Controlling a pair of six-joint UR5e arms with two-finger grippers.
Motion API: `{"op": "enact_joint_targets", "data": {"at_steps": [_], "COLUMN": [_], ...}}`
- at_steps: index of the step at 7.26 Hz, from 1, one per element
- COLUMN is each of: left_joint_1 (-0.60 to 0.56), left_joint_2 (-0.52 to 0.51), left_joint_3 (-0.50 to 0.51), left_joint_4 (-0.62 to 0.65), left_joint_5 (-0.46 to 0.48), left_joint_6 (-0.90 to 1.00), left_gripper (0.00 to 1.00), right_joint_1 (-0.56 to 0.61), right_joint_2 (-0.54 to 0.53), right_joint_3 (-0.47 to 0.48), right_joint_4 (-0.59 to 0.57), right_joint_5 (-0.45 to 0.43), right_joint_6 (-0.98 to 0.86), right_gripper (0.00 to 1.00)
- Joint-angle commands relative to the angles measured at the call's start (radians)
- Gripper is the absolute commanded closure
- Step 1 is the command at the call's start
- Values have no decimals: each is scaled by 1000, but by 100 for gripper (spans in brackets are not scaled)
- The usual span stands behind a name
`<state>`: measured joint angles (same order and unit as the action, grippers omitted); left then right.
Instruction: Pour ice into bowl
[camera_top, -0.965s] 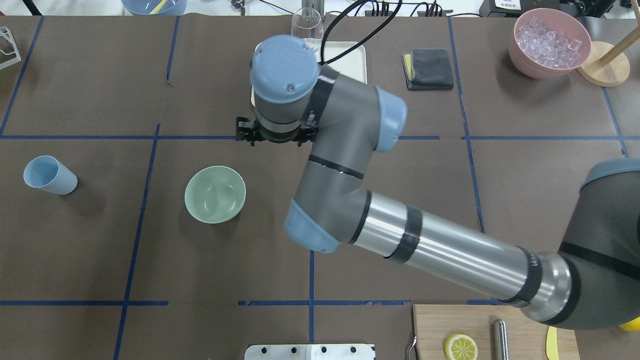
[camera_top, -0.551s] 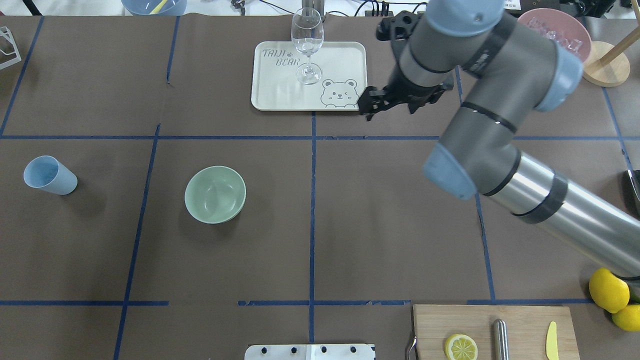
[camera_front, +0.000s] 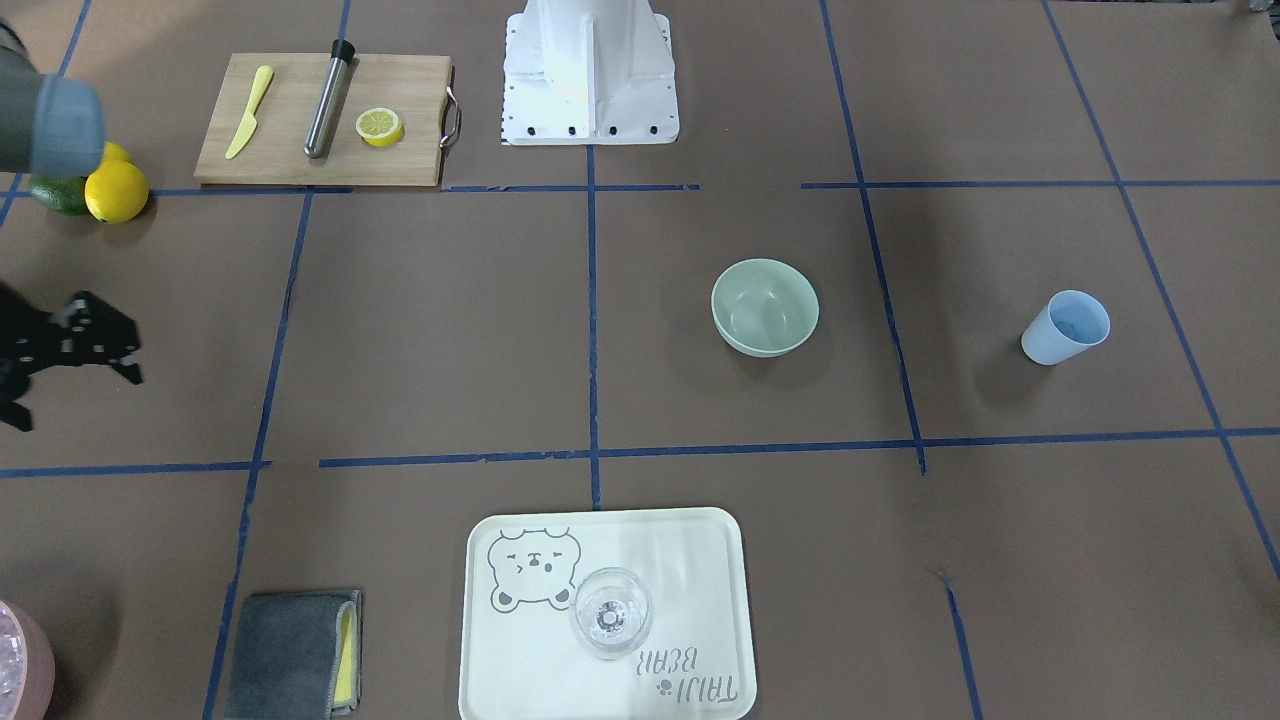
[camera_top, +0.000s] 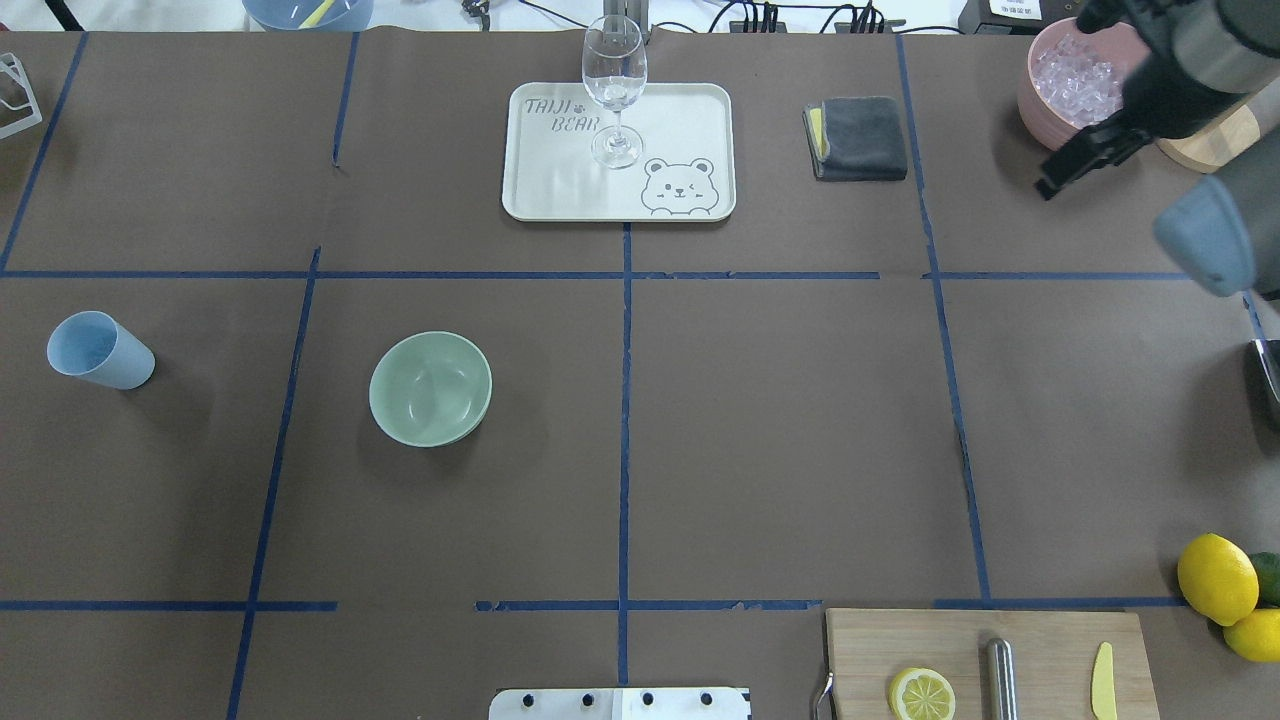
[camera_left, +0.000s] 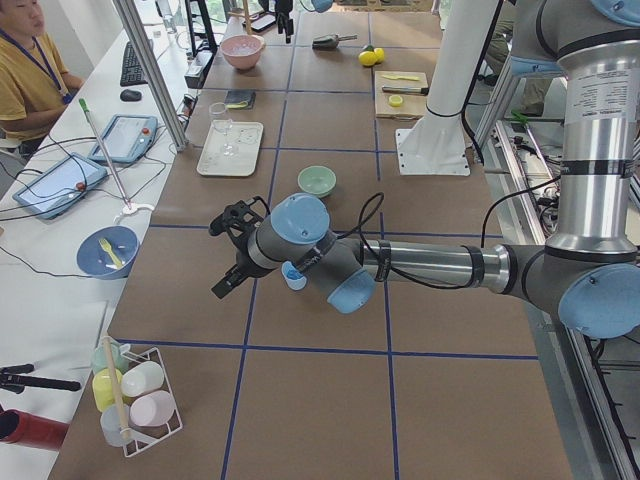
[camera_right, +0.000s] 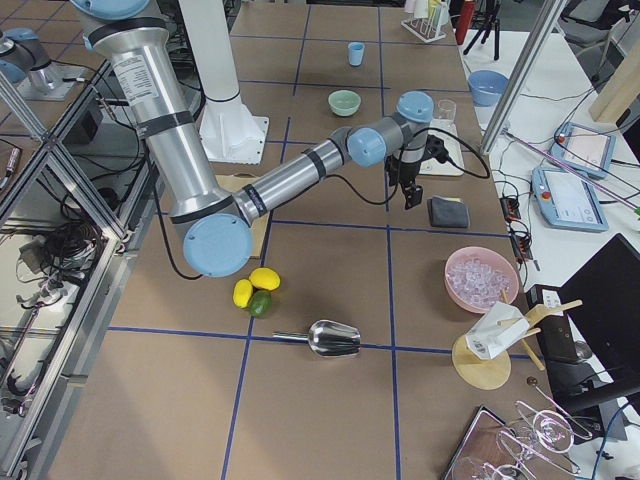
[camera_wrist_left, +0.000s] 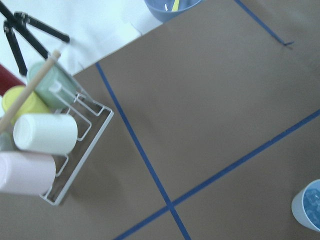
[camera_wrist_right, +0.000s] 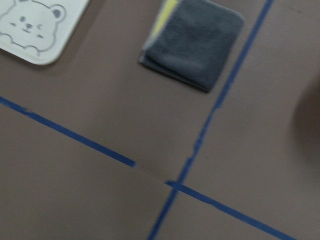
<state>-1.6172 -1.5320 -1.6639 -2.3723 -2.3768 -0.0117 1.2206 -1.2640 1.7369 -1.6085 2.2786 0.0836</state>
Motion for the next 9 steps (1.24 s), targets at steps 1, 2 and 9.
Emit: {"op": "enact_joint_targets", "data": {"at_steps": [1, 2, 9], "left_joint_1": [84, 170, 871], "left_joint_2": [25, 76, 354], "left_joint_3": [-7, -19, -110], "left_joint_4": [-222, -346, -493], "left_joint_5": [4, 137, 798], "left_joint_6": [-234, -320, -985], "left_gripper": [0, 0, 0], "right_joint_1": [161, 187, 194], "right_joint_2": [-182, -240, -302], "right_joint_3": [-4, 19, 65], "right_joint_4": [15, 18, 16], "right_joint_5": [41, 38, 36], "right_joint_6": [-143, -168, -173], "right_gripper": [0, 0, 0]}}
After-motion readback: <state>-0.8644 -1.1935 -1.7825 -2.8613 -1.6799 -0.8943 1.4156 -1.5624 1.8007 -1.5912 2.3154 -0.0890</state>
